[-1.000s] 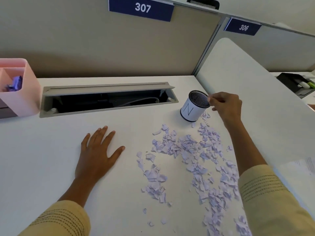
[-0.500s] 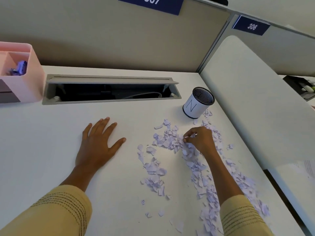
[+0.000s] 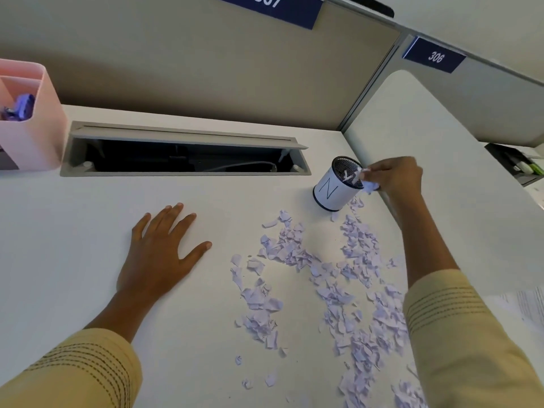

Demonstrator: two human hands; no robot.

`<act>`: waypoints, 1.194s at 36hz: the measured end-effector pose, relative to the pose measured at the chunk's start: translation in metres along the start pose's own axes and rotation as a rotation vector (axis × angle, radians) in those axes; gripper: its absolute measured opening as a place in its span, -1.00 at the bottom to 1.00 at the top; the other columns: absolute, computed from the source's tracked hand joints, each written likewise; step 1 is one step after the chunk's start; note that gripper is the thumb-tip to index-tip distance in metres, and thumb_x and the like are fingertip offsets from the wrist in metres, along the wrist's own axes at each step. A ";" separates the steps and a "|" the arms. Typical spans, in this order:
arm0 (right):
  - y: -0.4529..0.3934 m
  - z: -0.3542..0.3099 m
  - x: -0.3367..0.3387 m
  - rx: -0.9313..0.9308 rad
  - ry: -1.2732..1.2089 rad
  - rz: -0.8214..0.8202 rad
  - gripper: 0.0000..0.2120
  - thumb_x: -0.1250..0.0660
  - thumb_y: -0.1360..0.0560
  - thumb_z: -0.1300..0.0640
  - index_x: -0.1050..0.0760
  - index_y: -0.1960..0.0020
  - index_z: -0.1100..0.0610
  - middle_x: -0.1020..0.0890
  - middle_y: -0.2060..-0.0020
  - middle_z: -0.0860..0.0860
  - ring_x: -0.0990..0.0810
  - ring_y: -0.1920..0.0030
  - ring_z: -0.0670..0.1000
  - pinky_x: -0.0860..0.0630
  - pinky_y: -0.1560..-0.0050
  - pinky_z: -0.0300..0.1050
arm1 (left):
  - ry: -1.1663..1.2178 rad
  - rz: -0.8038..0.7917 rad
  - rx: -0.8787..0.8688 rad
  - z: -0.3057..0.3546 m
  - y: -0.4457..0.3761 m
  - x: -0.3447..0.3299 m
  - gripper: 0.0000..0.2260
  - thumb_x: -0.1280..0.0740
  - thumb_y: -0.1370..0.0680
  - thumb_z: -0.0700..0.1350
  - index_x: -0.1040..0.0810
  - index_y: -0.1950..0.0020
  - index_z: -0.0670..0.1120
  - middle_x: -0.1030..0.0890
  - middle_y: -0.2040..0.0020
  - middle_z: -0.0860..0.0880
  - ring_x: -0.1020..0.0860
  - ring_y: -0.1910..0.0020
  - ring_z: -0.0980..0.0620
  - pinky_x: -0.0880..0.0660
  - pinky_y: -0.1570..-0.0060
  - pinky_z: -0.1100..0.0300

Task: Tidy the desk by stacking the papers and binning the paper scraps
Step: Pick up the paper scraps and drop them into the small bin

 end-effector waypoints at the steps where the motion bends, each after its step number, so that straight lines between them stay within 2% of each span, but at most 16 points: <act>1: -0.007 0.001 -0.001 -0.024 0.017 -0.002 -0.83 -0.52 -0.32 0.26 -0.65 0.10 0.24 -0.48 0.70 -0.15 -0.47 0.64 -0.22 -0.49 0.44 -0.46 | 0.001 -0.001 0.000 0.000 0.000 0.000 -0.35 -0.04 -0.50 0.35 -0.42 -0.42 -0.02 -0.32 -0.49 -0.05 -0.24 -0.49 -0.04 -0.05 -0.47 -0.05; 3: -0.014 0.001 -0.006 -0.065 0.063 -0.039 -0.83 -0.52 -0.35 0.20 -0.64 0.10 0.23 -0.48 0.70 -0.13 -0.49 0.62 -0.21 -0.47 0.46 -0.48 | 0.003 -0.001 -0.002 0.000 0.001 0.000 -0.35 -0.04 -0.50 0.35 -0.43 -0.41 -0.03 -0.33 -0.48 -0.06 -0.25 -0.48 -0.04 -0.06 -0.47 -0.06; 5: -0.018 0.002 -0.009 -0.080 0.063 -0.050 -0.79 -0.53 -0.36 0.14 -0.63 0.08 0.23 -0.60 0.56 0.00 -0.56 0.52 -0.11 -0.53 0.41 -0.41 | 0.008 0.004 -0.002 0.000 0.000 0.001 -0.35 -0.04 -0.50 0.35 -0.43 -0.41 -0.03 -0.33 -0.48 -0.06 -0.25 -0.48 -0.04 -0.06 -0.47 -0.06; 7: -0.019 0.002 -0.008 -0.077 0.034 -0.028 -0.72 -0.53 -0.35 0.08 -0.64 0.04 0.24 -0.68 0.31 0.19 -0.62 0.41 0.09 -0.65 0.22 -0.14 | 0.015 0.008 0.002 0.001 0.000 0.002 -0.35 -0.04 -0.49 0.36 -0.44 -0.40 -0.03 -0.34 -0.48 -0.06 -0.26 -0.48 -0.04 -0.07 -0.47 -0.06; 10: -0.012 0.002 -0.002 -0.052 0.065 0.040 -0.74 -0.50 -0.36 -0.01 -0.64 0.07 0.15 -0.68 0.28 0.21 -0.67 0.31 0.19 -0.63 0.04 0.10 | 0.014 0.006 0.004 0.001 0.000 0.002 -0.34 -0.04 -0.49 0.36 -0.45 -0.40 -0.03 -0.35 -0.47 -0.06 -0.27 -0.47 -0.04 -0.08 -0.46 -0.06; 12: -0.002 -0.003 0.002 0.004 0.107 0.104 -0.81 -0.47 -0.38 -0.02 -0.63 0.10 0.08 -0.68 0.27 0.14 -0.67 0.28 0.14 -0.61 0.02 0.07 | 0.011 0.002 0.002 0.001 0.000 0.002 -0.34 -0.04 -0.49 0.36 -0.45 -0.40 -0.03 -0.35 -0.47 -0.06 -0.27 -0.47 -0.04 -0.09 -0.46 -0.06; 14: 0.016 -0.009 -0.002 0.069 0.110 0.113 -0.92 -0.46 -0.40 0.05 -0.63 0.13 0.03 -0.69 0.26 0.08 -0.66 0.29 0.02 -0.60 0.05 -0.10 | 0.009 0.003 0.002 0.001 0.000 0.002 -0.35 -0.05 -0.49 0.35 -0.44 -0.40 -0.03 -0.35 -0.47 -0.06 -0.27 -0.47 -0.04 -0.08 -0.47 -0.06; 16: 0.036 -0.012 -0.021 0.130 0.095 0.007 -0.96 -0.47 -0.39 0.14 -0.63 0.18 0.02 -0.67 0.32 0.02 -0.61 0.39 -0.16 -0.54 0.22 -0.34 | 0.009 0.005 0.000 0.001 0.001 0.002 -0.35 -0.05 -0.50 0.35 -0.45 -0.40 -0.04 -0.35 -0.47 -0.06 -0.27 -0.47 -0.05 -0.09 -0.47 -0.07; 18: 0.056 -0.006 -0.051 0.105 0.045 -0.177 -0.93 -0.50 -0.38 0.16 -0.64 0.15 0.08 -0.66 0.34 0.00 -0.60 0.43 -0.10 -0.50 0.35 -0.35 | 0.004 0.006 0.000 0.001 0.001 0.002 -0.34 -0.04 -0.50 0.35 -0.45 -0.40 -0.04 -0.35 -0.47 -0.07 -0.28 -0.47 -0.05 -0.09 -0.47 -0.08; 20: 0.074 0.001 -0.081 0.069 0.049 -0.339 -0.77 -0.54 -0.33 0.09 -0.65 0.04 0.10 -0.67 0.26 0.02 -0.62 0.34 -0.01 -0.50 0.35 -0.31 | 0.003 0.003 0.003 0.001 0.001 0.002 -0.34 -0.03 -0.50 0.36 -0.44 -0.40 -0.03 -0.34 -0.47 -0.06 -0.27 -0.48 -0.04 -0.08 -0.47 -0.06; 24: 0.098 0.012 -0.128 0.094 0.218 -0.518 -0.36 -0.58 -0.19 -0.13 -0.52 -0.23 -0.03 -0.53 -0.03 0.00 -0.52 0.01 0.00 -0.51 0.00 -0.11 | 0.007 0.001 0.010 0.000 0.000 0.001 -0.34 -0.04 -0.49 0.37 -0.43 -0.41 -0.02 -0.33 -0.48 -0.04 -0.25 -0.48 -0.03 -0.06 -0.48 -0.05; 27: 0.107 0.018 -0.146 0.168 0.337 -0.518 -0.31 -0.59 -0.15 -0.18 -0.49 -0.24 -0.11 -0.42 -0.07 0.02 -0.42 -0.09 0.03 -0.46 -0.14 -0.04 | 0.008 -0.001 0.015 -0.001 0.000 0.000 -0.34 -0.04 -0.49 0.37 -0.42 -0.41 -0.01 -0.33 -0.49 -0.04 -0.24 -0.49 -0.03 -0.04 -0.48 -0.04; 29: 0.109 0.020 -0.150 0.182 0.339 -0.501 -0.43 -0.60 -0.19 -0.11 -0.53 -0.15 -0.08 -0.42 -0.02 0.01 -0.42 -0.04 0.03 -0.46 -0.07 -0.09 | 0.006 0.001 0.013 -0.001 0.000 0.001 -0.34 -0.03 -0.49 0.37 -0.43 -0.41 -0.01 -0.33 -0.48 -0.04 -0.25 -0.48 -0.03 -0.05 -0.47 -0.05; 34: 0.104 0.023 -0.146 0.182 0.319 -0.445 -0.79 -0.54 -0.32 0.14 -0.65 0.06 0.13 -0.63 0.09 0.09 -0.59 0.14 0.06 -0.49 0.11 -0.19 | 0.011 0.004 0.012 0.001 0.000 0.002 -0.34 -0.03 -0.49 0.36 -0.43 -0.41 -0.02 -0.34 -0.48 -0.05 -0.26 -0.48 -0.04 -0.07 -0.47 -0.07; 39: 0.098 0.028 -0.125 0.118 0.184 -0.436 -0.83 -0.53 -0.31 0.28 -0.65 0.11 0.24 -0.64 0.27 0.09 -0.56 0.28 -0.01 -0.48 0.29 -0.37 | 0.016 -0.002 0.015 0.001 0.000 0.002 -0.34 -0.03 -0.49 0.37 -0.42 -0.42 -0.01 -0.33 -0.49 -0.04 -0.24 -0.49 -0.02 -0.07 -0.48 -0.06; 43: 0.083 0.022 -0.093 0.085 0.011 -0.365 -0.85 -0.50 -0.31 0.35 -0.64 0.12 0.30 -0.67 0.29 0.12 -0.58 0.37 0.00 -0.56 0.38 -0.31 | 0.018 -0.006 0.013 0.000 0.000 0.002 -0.33 -0.02 -0.49 0.37 -0.41 -0.43 -0.01 -0.32 -0.49 -0.05 -0.24 -0.49 -0.04 -0.07 -0.48 -0.08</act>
Point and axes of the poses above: each hand's wrist, its own y-axis away from the middle knuckle, its own x-axis out of the back of the hand, z = x × y, the point moved 8 cm from there along -y, towards the middle knuckle
